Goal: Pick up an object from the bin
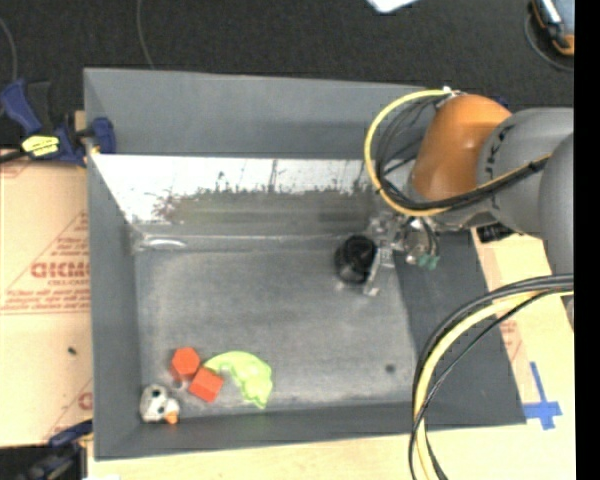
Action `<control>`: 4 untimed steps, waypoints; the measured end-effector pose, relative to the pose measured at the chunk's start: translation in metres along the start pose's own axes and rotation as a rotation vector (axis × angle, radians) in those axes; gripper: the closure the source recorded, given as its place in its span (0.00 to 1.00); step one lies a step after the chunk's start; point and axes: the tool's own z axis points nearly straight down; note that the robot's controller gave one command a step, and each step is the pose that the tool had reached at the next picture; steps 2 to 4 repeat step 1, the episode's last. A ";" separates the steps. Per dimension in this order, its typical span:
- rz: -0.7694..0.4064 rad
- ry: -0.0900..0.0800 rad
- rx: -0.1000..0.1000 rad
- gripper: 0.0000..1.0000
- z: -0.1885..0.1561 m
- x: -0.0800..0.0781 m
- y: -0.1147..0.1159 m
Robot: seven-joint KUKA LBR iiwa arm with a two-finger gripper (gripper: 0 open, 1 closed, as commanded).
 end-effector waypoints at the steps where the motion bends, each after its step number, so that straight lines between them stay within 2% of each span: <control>1: 0.000 0.002 0.000 1.00 -0.005 0.001 0.000; 4: 0.000 0.002 0.000 1.00 -0.005 0.001 0.000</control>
Offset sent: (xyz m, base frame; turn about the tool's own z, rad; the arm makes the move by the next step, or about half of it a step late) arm -0.0002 -0.0001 0.0180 0.0000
